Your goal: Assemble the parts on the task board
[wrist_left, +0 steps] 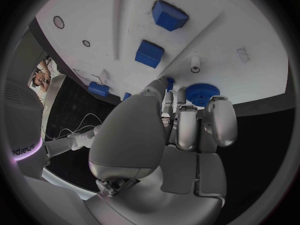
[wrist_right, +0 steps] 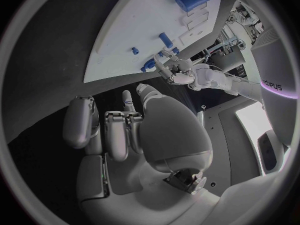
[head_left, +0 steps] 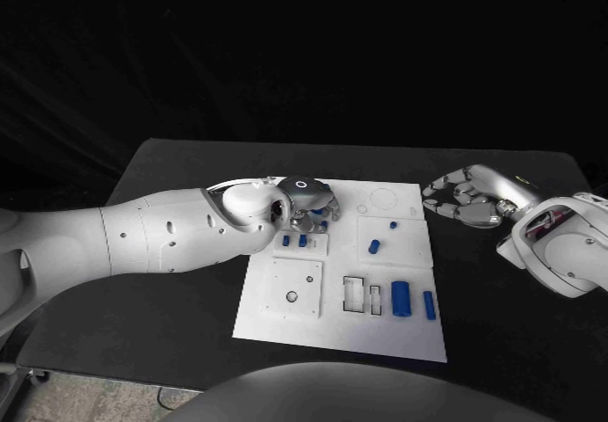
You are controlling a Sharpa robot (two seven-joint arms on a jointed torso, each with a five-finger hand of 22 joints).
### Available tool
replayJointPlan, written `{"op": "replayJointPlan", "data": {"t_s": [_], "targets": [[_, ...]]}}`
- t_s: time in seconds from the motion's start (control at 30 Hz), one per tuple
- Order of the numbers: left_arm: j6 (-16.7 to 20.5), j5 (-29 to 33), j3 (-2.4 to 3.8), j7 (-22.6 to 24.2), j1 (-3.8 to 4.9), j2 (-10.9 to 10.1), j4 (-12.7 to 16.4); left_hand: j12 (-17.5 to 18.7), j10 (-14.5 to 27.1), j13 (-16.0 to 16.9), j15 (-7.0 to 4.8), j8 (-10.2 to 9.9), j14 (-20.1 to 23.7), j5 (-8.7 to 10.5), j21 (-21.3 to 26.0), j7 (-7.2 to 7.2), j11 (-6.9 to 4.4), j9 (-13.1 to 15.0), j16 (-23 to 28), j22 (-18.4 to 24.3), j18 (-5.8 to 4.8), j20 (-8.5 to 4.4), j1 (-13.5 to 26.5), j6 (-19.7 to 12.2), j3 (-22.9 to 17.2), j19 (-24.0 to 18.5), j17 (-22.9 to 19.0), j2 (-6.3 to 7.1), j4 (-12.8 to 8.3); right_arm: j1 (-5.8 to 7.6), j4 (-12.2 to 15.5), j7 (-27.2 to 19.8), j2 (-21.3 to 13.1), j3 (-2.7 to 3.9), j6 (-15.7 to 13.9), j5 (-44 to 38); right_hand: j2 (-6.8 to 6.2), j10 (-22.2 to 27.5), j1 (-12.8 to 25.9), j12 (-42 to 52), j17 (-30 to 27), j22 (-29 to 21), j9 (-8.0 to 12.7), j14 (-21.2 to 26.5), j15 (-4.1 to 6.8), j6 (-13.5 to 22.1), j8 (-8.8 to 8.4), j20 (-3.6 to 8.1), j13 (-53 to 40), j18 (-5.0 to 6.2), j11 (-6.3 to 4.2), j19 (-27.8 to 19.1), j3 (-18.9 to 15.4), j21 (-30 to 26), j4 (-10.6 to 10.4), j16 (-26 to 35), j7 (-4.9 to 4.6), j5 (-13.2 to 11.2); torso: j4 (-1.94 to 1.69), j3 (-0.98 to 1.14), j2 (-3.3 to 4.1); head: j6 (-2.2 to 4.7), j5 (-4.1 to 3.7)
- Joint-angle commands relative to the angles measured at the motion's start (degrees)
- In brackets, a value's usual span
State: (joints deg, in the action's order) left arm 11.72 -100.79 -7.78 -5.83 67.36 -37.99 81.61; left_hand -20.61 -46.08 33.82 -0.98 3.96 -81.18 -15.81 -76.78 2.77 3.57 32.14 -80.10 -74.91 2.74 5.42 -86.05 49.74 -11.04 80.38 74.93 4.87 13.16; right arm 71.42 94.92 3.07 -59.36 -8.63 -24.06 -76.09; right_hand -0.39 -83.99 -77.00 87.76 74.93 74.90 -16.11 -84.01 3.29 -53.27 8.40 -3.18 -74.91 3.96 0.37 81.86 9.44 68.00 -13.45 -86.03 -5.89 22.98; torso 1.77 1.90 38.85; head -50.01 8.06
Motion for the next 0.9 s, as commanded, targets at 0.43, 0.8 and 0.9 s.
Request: {"op": "replayJointPlan", "data": {"t_s": [0.43,0.8,0.9], "targets": [[-1.2,1.93,0.04,-0.19,-0.05,-0.28,0.06,0.34,-1.1,-0.73,0.19,0.19,0.47,0.73,0.24,0.63,-0.18,-0.56,0.09,-10.68,0.61,0.25,0.04,0.77,-1.63,-0.04,-0.15,0.51,-0.46,-0.17,-0.21,0.53,0.07,0.01,0.93,-0.06,-0.32,-3.13,0.03,-0.44,11.67,7.9,0.06,-4.81,-0.32,-0.27,-0.28,-0.08,-12.59,0.8,0.41,-0.44,0.39,-0.44,0.02,0.49,-0.07,0.46,-0.02,0.03,-0.01,0.01,0.0],[-1.24,1.98,0.01,0.59,-0.1,-0.34,-0.07,-0.85,-8.3,-1.94,-1.23,2.39,0.07,1.36,-1.07,1.34,-2.15,-0.32,-0.15,-11.11,0.31,-0.54,-0.07,6.37,-3.65,0.96,-0.27,0.15,-1.76,-0.27,-0.32,0.59,0.15,0.01,1.1,-0.07,-0.33,-3.08,-0.04,-0.5,11.6,7.87,0.06,-4.78,-0.34,-0.35,-0.27,-0.09,-12.54,0.82,0.43,-0.48,0.48,-0.55,0.07,0.59,-0.07,0.53,-0.04,0.05,0.0,0.01,-0.01],[-1.3,1.98,-0.03,0.65,-0.12,-0.34,-0.11,-0.34,-10.27,-2.77,-1.42,2.73,0.23,1.71,-1.3,1.29,-2.39,-0.32,0.18,-11.18,0.25,-0.72,-0.1,7.54,-4.14,1.15,-0.88,0.13,-2.15,-0.29,-0.34,0.6,0.16,0.01,1.11,-0.07,-0.33,-3.08,-0.04,-0.5,11.6,7.87,0.06,-4.78,-0.34,-0.35,-0.27,-0.09,-12.54,0.82,0.43,-0.48,0.48,-0.55,0.07,0.59,-0.07,0.53,-0.05,0.06,-0.01,0.01,-0.02]]}}
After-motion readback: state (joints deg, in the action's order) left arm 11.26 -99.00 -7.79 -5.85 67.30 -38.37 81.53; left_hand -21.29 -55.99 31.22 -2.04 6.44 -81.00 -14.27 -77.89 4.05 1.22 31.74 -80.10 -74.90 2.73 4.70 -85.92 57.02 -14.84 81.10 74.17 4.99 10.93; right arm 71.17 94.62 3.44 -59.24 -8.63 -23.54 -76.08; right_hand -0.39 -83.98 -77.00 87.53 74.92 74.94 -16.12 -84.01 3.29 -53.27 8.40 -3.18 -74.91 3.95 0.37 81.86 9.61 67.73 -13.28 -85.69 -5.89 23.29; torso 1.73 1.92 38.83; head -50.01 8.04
